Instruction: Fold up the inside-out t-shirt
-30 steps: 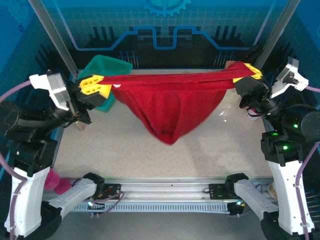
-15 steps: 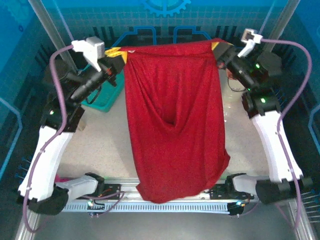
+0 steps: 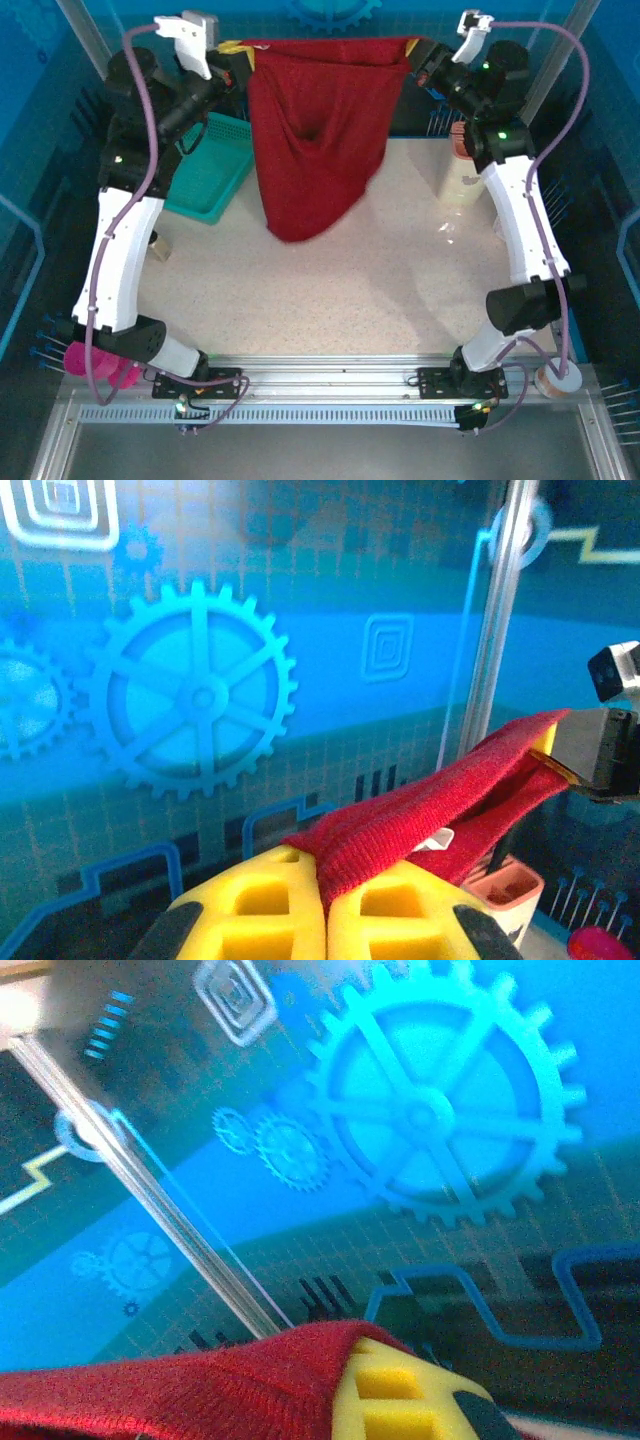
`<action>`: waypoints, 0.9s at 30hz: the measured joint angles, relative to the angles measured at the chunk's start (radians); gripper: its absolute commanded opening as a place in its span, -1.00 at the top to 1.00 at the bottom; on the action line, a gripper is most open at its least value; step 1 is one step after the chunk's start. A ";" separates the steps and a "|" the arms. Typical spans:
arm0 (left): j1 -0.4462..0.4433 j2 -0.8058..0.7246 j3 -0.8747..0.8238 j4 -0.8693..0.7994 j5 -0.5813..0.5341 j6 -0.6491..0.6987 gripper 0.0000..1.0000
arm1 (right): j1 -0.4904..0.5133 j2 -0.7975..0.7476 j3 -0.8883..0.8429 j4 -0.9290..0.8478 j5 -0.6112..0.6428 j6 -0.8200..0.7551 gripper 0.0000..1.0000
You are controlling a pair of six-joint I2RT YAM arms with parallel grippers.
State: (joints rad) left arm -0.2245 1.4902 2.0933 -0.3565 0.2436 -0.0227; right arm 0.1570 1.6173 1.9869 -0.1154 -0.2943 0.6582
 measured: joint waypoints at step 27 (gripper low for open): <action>-0.294 -0.587 -1.509 0.058 -0.021 -0.686 -0.10 | 0.518 -0.552 -1.364 -0.118 0.377 -0.127 -0.07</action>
State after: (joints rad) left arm -0.5186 0.9031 0.5838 -0.2981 0.2222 -0.7082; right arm 0.6754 1.0649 0.6231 -0.2337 0.0822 0.5312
